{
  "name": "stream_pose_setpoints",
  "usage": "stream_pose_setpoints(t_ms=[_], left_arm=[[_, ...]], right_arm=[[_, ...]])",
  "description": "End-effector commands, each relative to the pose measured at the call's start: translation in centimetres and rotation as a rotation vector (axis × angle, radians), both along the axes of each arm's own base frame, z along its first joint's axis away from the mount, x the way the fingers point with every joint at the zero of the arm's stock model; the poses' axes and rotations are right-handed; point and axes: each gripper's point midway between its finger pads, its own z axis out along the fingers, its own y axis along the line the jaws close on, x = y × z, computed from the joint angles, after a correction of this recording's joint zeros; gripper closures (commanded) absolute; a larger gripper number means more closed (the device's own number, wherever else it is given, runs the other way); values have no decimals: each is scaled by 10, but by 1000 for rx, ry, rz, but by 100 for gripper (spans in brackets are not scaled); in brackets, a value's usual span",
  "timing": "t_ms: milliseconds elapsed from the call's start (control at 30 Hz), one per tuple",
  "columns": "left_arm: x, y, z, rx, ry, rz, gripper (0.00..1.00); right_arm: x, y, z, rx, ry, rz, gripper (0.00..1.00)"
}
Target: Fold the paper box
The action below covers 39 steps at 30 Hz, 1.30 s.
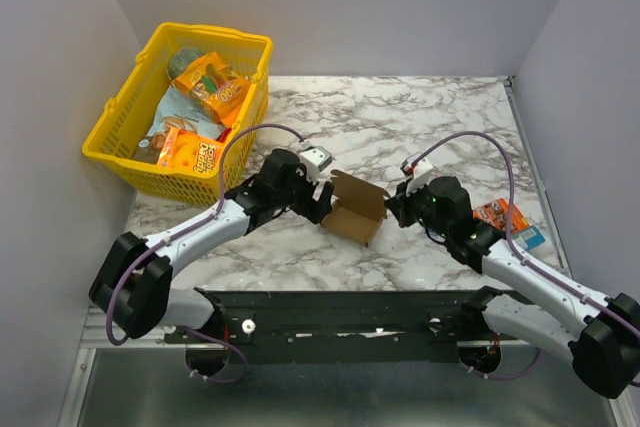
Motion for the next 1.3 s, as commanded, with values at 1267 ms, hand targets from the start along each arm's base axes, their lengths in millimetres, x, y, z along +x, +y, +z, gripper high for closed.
stream_pose_setpoints(t_ms=[1267], left_arm=[[85, -28, -23, -213, -141, -125, 36]], right_arm=[[32, 8, -17, -112, -29, -8, 99]])
